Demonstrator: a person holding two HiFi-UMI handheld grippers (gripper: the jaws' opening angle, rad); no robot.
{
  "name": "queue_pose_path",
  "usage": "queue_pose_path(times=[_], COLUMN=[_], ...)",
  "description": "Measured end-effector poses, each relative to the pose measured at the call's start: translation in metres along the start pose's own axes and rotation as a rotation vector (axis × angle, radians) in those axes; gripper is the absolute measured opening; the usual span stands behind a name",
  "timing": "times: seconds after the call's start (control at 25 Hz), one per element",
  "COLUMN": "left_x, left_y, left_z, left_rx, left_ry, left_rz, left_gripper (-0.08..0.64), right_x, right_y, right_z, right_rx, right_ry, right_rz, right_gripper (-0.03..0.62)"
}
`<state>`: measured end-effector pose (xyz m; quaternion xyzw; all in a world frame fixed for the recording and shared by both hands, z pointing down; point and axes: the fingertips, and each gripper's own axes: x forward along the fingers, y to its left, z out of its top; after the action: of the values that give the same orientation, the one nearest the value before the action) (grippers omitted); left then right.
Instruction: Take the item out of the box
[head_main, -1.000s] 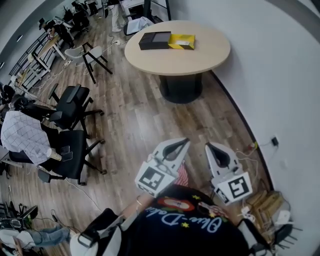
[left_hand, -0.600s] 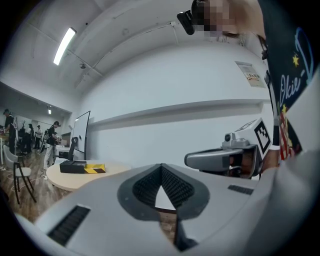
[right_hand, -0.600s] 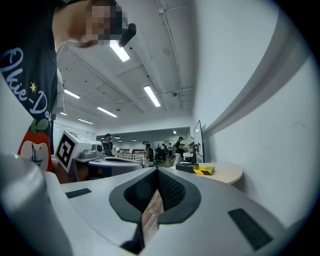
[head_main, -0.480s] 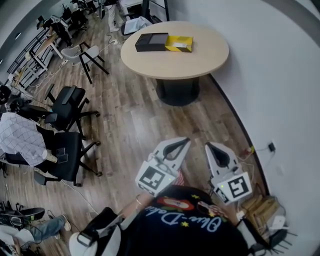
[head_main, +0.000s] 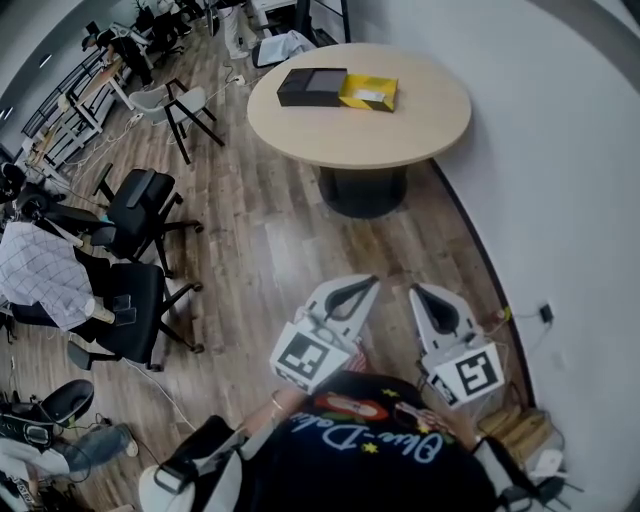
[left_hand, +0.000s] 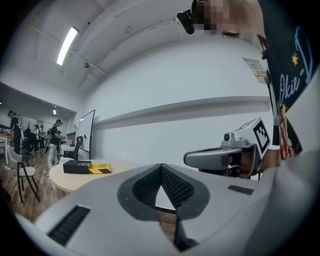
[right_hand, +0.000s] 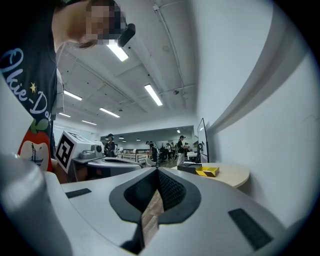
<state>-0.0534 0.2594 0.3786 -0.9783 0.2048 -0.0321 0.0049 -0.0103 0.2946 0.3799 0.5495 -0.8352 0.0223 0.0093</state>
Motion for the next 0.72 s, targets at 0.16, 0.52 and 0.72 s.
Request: queue_pose_path(times=[0.16,0.52,0.72], left_x=[0.009,0.036,0.05], left_y=[0.016,0.05,0.065], left_z=[-0.001,0.002,0.002], left_rx=[-0.002,0.003,0.002], left_ry=[0.008,0.013,0.007], left_rz=[0.018,0.017,-0.001], left_gripper=[-0.014,-0.014,-0.014], right_x=[0.015,0.049,0.064], right_y=[-0.011,-0.037,-0.05], right_z=[0.0,0.003,0.004], right_rx=[0.012,0.014,0.005], right_ry=[0.006,0.007,0.017], right_rz=[0.01,0.007,-0.008], right_gripper=[-0.005,-0.005,-0.005])
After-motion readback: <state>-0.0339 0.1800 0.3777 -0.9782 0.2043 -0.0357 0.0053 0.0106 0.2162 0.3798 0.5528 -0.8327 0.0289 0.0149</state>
